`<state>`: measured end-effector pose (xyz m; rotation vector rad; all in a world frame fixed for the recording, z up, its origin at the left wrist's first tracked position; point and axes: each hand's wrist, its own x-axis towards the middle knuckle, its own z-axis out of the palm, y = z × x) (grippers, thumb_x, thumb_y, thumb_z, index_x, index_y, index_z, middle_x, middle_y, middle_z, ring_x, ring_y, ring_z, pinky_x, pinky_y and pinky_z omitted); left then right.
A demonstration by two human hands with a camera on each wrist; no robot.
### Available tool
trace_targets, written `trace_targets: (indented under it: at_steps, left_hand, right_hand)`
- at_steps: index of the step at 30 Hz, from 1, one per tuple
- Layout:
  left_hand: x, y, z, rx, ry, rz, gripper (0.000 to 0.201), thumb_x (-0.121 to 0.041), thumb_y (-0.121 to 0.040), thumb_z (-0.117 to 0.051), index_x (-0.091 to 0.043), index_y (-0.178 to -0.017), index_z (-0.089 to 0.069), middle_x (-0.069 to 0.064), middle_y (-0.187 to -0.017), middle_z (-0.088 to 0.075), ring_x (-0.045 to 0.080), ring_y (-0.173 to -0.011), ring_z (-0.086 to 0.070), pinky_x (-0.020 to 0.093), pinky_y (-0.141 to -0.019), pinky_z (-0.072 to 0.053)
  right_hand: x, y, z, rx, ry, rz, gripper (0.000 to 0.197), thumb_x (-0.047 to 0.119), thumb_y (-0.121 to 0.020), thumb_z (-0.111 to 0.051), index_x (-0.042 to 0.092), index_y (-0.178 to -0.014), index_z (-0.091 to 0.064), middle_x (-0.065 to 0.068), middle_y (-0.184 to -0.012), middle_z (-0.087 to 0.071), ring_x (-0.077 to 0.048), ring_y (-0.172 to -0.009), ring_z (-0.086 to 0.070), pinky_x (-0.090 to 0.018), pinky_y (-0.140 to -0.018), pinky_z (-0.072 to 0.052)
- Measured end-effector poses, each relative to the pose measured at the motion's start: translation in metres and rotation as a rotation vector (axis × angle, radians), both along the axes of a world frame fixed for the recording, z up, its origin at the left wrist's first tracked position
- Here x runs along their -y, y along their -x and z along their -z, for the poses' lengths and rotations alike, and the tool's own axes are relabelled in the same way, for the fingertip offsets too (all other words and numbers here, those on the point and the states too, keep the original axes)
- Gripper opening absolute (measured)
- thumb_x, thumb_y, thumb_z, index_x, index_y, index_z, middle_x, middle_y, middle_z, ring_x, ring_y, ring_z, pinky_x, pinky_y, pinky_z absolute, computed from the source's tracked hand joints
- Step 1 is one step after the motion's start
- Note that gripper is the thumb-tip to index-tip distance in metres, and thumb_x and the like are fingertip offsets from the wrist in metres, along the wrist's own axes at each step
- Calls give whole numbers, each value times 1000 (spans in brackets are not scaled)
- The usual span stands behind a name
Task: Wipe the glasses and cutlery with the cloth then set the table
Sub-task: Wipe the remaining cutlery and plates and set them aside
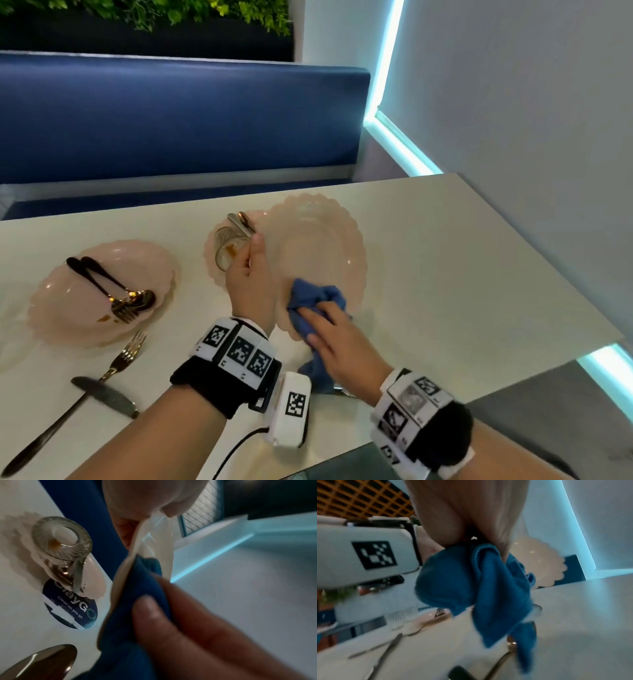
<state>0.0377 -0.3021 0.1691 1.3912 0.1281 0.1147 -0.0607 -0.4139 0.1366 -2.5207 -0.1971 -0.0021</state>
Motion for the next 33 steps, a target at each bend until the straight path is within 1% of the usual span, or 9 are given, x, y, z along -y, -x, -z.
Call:
trace_targets:
  at_steps: [4, 7, 11, 15, 18, 21, 25, 29, 33]
  left_hand:
    - [23, 8, -8, 111, -94, 113, 28, -24, -99, -40, -22, -78, -59, -5, -76, -57, 7, -74, -51, 27, -77, -44]
    - [42, 16, -4, 129, -130, 178, 34, -23, -99, -41, -27, -67, -54, -12, -61, -51, 1, -62, -46, 26, -67, -40]
    - [58, 37, 5, 56, -109, 256, 29, -26, -98, -43, -23, -73, -56, -1, -76, -55, 9, -73, -48, 28, -71, -40]
    - [59, 39, 13, -16, -65, 205, 31, -28, -97, -44, -34, -70, -58, -10, -78, -57, 9, -79, -52, 30, -80, -46]
    - [63, 40, 26, -69, -110, 187, 25, -30, -98, -41, -29, -91, -64, -1, -101, -64, 16, -103, -57, 36, -98, -44]
    - [72, 39, 48, -232, -199, 170, 39, -31, -100, -35, -14, -132, -51, 5, -136, -51, 21, -129, -43, 23, -103, -29]
    - [83, 34, 80, -351, -298, 255, 31, -18, -99, -30, -4, -115, -52, 21, -124, -55, 35, -116, -50, 33, -92, -36]
    - [95, 30, 105, -449, -370, 411, 22, -15, -95, -32, -14, -94, -54, 26, -107, -56, 33, -87, -49, 31, -77, -33]
    - [102, 32, 113, -528, -413, 492, 19, -10, -90, -36, -8, -91, -54, 18, -86, -55, 27, -73, -52, 38, -72, -50]
  right_hand:
    - [12, -1, -5, 57, -137, 30, 46, 17, -95, -43, 9, -139, -40, -11, -148, -26, -20, -136, -29, -1, -103, -11]
    - [35, -11, -15, 159, -122, 88, 49, 8, -94, -50, 10, -141, -37, -2, -150, -16, -2, -136, -15, -12, -111, -16]
    - [90, -20, -13, 99, 102, 325, 48, 21, -95, -43, 14, -142, -37, -19, -146, -32, -33, -133, -34, -28, -110, -24]
    - [120, 10, -5, -244, 136, 374, 48, 13, -95, -46, 19, -142, -36, -16, -139, -42, -31, -124, -45, -28, -100, -33]
    - [120, 39, 0, -506, -48, 252, 41, 14, -96, -47, 19, -137, -45, -6, -136, -52, -21, -118, -51, -22, -96, -36]
    - [127, 51, -4, -460, -472, 369, 33, 10, -96, -47, 25, -125, -52, -5, -125, -60, -12, -97, -58, -23, -89, -45]
    - [140, 55, -19, -304, -986, 585, 28, 10, -97, -42, 21, -117, -58, -5, -113, -68, -23, -98, -66, -34, -86, -54]
    - [151, 57, -30, -240, -1094, 641, 28, 14, -99, -39, 21, -118, -57, -4, -107, -69, -19, -85, -69, -27, -66, -58]
    - [150, 54, -26, -231, -1104, 658, 28, 14, -99, -39, 20, -120, -56, -8, -115, -66, -25, -95, -65, -32, -75, -57]
